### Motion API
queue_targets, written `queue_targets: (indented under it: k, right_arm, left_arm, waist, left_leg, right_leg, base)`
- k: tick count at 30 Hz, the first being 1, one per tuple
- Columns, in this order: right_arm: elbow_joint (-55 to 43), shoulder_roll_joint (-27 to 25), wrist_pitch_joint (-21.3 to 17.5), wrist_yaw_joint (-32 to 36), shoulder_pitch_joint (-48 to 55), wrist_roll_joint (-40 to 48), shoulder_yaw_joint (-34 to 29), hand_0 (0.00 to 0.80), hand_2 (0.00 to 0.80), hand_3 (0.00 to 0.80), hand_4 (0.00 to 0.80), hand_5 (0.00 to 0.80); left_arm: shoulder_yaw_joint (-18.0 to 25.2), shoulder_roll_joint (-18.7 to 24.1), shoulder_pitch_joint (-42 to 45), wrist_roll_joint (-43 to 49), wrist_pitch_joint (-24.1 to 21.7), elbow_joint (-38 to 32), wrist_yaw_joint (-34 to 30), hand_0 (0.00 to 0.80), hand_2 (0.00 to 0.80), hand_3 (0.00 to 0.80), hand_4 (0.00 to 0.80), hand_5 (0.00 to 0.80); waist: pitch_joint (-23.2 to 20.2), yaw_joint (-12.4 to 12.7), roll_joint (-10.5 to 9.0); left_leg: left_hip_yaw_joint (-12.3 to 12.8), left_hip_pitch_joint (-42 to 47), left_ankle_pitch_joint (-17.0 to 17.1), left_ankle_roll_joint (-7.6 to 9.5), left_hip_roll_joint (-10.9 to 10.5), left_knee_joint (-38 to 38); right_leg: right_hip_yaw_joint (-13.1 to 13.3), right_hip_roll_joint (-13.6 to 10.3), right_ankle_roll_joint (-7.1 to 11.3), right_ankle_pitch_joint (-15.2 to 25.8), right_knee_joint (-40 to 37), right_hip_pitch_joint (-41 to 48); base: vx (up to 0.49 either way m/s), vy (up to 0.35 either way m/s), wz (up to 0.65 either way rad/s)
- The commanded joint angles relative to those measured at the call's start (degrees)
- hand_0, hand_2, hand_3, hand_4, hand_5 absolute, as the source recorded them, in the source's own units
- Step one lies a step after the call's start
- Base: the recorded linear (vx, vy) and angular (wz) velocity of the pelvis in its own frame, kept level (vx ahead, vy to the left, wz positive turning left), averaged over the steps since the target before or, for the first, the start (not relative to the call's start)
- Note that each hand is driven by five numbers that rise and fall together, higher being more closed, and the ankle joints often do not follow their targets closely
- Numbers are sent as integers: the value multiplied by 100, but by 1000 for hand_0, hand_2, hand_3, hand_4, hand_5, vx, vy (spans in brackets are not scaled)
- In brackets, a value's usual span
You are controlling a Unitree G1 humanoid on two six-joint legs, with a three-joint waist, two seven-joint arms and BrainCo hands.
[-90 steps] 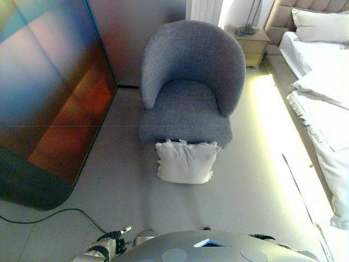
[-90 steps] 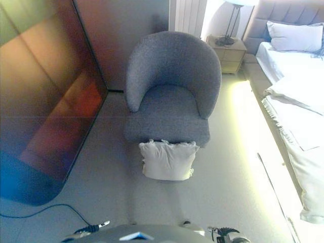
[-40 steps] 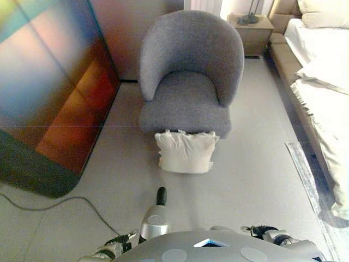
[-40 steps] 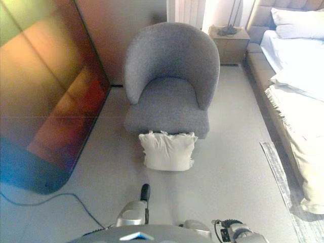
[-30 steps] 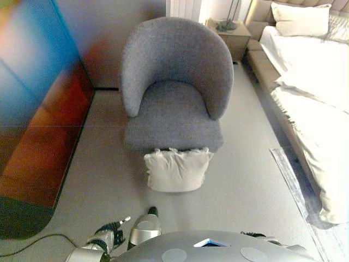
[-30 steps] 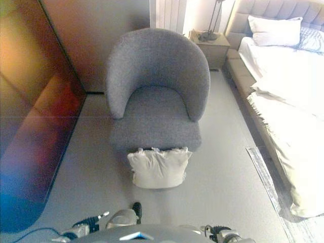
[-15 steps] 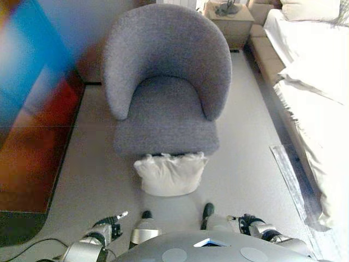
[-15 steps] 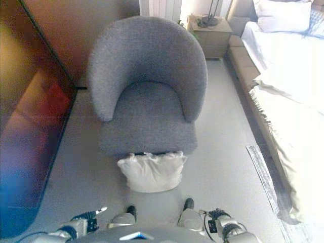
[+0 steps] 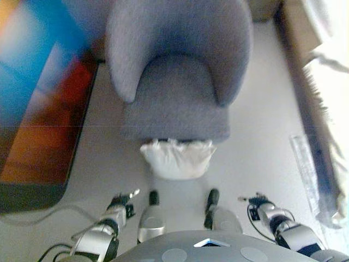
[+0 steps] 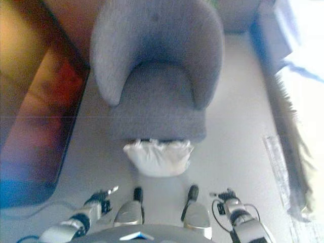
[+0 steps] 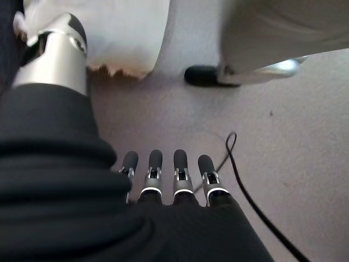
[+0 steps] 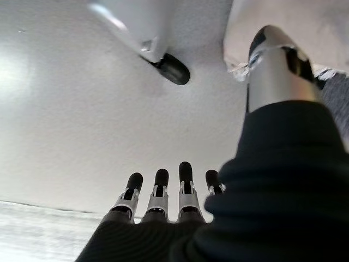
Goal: Pick up the cushion and take it to the sofa
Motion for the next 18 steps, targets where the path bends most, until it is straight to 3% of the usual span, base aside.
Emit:
queue_targets:
  k: [1, 11, 18]
  right_arm:
    - [-148, 20, -526, -502, -517, 362, 169, 0, 0, 0, 0, 0]
    - [-669, -56, -788, -1005, -1848, 586, 482, 0, 0, 0, 0, 0]
    - [-857, -267, -1016, -1291, -2388, 610, 453, 0, 0, 0, 0, 0]
  left_arm:
    - [-180, 227, -409, -180, -459, -105, 285, 0, 0, 0, 0, 0]
    - [-666, 475, -1566, -336, -606, -626, 996, 0, 0, 0, 0, 0]
    - [-822, 536, -2175, -432, -1177, -895, 1228, 0, 0, 0, 0, 0]
  waist:
    - [520, -89, -429]
    - [1352, -204, -477]
    - [1771, -316, -453]
  left_leg:
    - [121, -452, -143, 22, -32, 411]
    - [-36, -1892, -238, 192, -279, 1225]
    - [-35, -2739, -292, 238, -385, 1585]
  right_leg:
    - [158, -369, 120, -379, 108, -45]
    - [586, -598, 246, -456, 1301, -1735]
    - [824, -626, 298, -314, 1458, -2549]
  base:
    - [-121, 93, 21]
    - [-70, 108, 12]
    - [-30, 78, 2]
